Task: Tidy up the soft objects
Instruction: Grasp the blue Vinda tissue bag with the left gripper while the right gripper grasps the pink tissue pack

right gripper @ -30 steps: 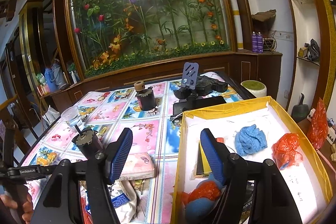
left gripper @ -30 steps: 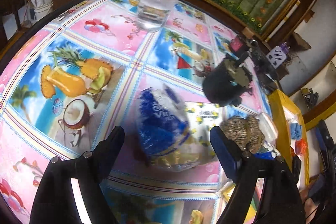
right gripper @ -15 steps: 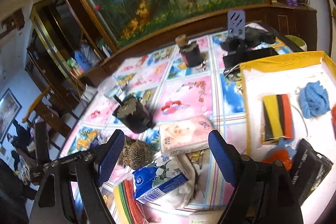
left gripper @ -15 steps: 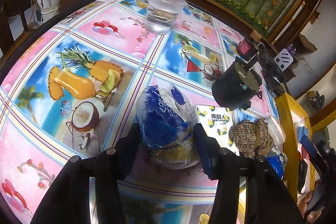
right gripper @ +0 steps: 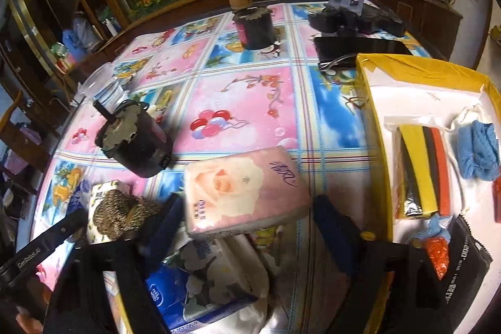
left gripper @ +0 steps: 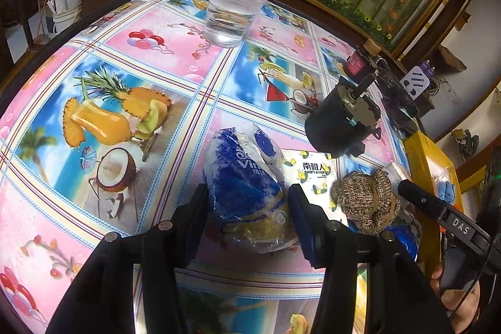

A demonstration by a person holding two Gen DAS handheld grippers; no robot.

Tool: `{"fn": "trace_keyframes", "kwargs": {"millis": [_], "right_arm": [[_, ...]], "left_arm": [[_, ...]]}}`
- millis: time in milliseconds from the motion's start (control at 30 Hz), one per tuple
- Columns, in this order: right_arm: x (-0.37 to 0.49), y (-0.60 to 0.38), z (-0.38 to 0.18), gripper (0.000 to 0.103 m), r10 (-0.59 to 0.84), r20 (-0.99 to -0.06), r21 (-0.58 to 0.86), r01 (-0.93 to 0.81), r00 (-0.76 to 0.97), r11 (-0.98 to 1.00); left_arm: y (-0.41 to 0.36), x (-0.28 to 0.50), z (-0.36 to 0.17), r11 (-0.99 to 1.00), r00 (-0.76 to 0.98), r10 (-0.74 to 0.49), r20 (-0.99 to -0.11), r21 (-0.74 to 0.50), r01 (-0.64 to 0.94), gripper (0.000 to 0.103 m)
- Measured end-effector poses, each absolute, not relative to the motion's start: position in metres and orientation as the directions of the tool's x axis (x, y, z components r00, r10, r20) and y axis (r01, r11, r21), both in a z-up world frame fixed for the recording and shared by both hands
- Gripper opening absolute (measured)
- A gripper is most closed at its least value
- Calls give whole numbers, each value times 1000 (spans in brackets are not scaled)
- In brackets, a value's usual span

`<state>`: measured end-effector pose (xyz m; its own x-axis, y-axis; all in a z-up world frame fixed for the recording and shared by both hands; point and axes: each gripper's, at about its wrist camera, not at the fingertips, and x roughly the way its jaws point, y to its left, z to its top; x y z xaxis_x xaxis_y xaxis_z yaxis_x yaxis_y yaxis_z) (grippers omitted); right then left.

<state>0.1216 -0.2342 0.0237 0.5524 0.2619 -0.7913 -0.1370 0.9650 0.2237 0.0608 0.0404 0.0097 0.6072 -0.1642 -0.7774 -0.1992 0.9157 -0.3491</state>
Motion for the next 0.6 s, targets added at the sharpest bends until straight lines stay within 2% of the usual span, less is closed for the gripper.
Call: {"fn": "trace_keyframes", "kwargs": {"millis": [167, 267, 600], "right_arm": [[110, -241, 40, 79, 358, -708, 319, -177, 609, 931], [100, -240, 52, 79, 364, -655, 307, -207, 662, 929], [86, -238, 64, 79, 412, -586, 324, -264, 698, 909]], "left_arm": [[38, 59, 13, 917, 618, -164, -769, -350, -192, 50], [37, 58, 17, 917, 633, -170, -755, -356, -178, 50], [22, 49, 35, 943, 705, -141, -695, -310, -117, 50]]}}
